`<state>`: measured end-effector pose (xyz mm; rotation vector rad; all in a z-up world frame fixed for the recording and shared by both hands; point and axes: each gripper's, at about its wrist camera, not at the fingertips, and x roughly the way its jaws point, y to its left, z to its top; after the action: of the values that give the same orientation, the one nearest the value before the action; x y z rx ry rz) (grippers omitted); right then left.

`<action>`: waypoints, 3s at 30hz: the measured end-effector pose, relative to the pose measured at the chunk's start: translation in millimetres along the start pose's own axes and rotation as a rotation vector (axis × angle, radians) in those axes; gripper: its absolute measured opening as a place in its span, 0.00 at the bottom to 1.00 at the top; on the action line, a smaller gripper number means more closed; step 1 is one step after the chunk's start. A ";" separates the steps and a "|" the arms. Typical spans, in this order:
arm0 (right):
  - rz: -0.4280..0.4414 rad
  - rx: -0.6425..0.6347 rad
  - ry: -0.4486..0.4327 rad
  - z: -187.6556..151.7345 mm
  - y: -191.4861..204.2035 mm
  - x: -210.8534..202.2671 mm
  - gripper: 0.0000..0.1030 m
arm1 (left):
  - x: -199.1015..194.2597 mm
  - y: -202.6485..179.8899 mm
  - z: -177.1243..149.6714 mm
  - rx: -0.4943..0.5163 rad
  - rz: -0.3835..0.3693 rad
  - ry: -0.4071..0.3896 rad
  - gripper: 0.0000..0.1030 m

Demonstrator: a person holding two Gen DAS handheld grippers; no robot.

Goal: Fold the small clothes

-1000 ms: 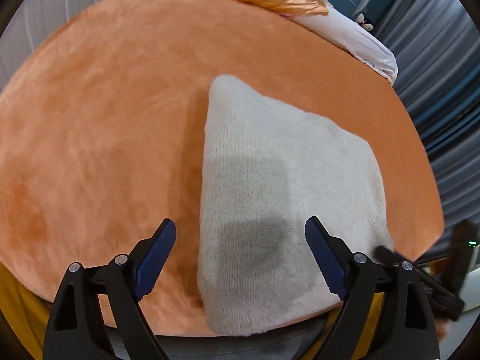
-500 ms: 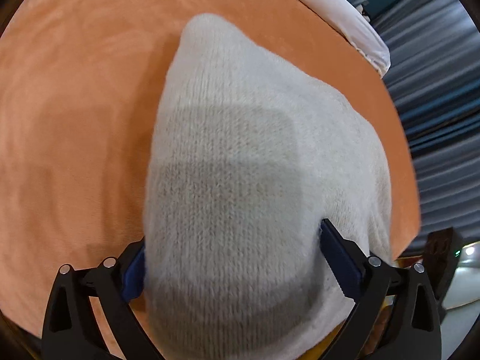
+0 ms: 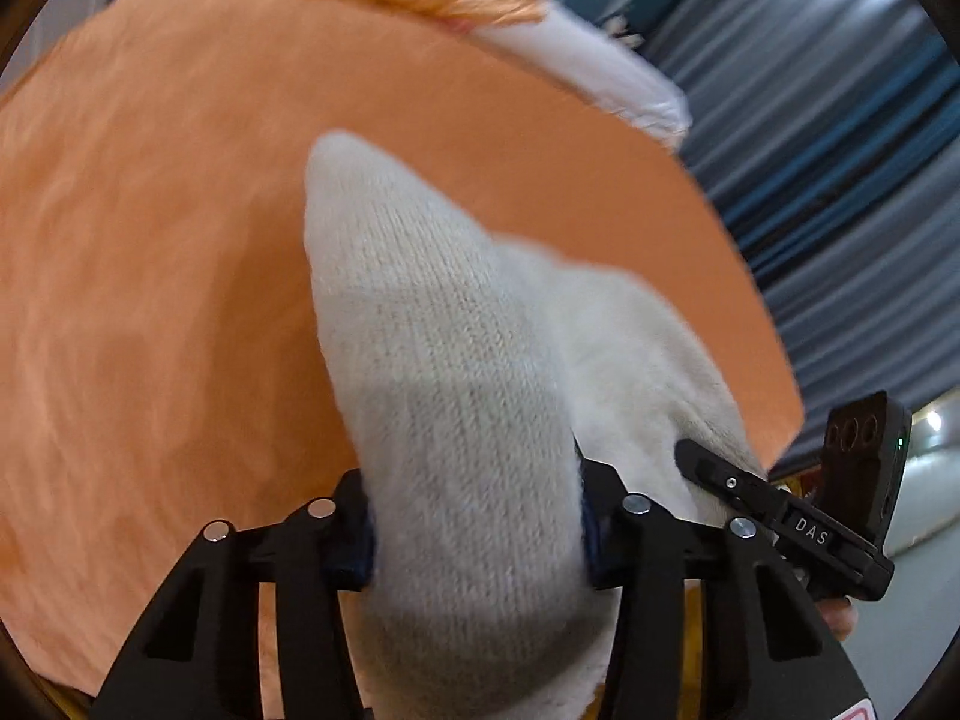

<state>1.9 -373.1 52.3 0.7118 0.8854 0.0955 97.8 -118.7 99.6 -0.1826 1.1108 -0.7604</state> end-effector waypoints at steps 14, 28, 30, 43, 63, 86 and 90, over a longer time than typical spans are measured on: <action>0.231 -0.343 -0.440 45.0 171.9 -111.9 0.32 | -201.1 -38.1 61.7 0.256 -0.013 -0.489 0.42; -0.082 -0.144 -0.041 23.1 117.5 107.9 0.36 | -78.0 182.4 15.5 -0.174 0.293 -0.142 0.49; -0.090 -0.168 -0.044 26.3 126.1 104.8 0.36 | -79.2 180.6 12.7 -0.188 0.265 -0.156 0.49; -0.105 -0.213 0.147 56.7 146.4 212.0 0.22 | -45.5 223.8 44.2 -0.246 0.274 -0.141 0.60; -0.170 -0.326 -0.015 27.6 179.1 121.2 0.12 | -67.0 158.3 14.2 -0.042 0.530 -0.159 0.59; -0.309 -0.310 0.033 -40.1 156.2 117.8 0.09 | -46.7 153.8 -46.8 -0.091 0.651 -0.067 0.70; -0.321 -0.313 0.059 -63.0 152.3 123.2 0.11 | -39.5 159.1 -63.9 -0.110 0.662 -0.043 0.70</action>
<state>66.3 -178.5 34.8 0.2712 1.0044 -0.0314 107.3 38.5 21.2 0.0794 1.0822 -0.1044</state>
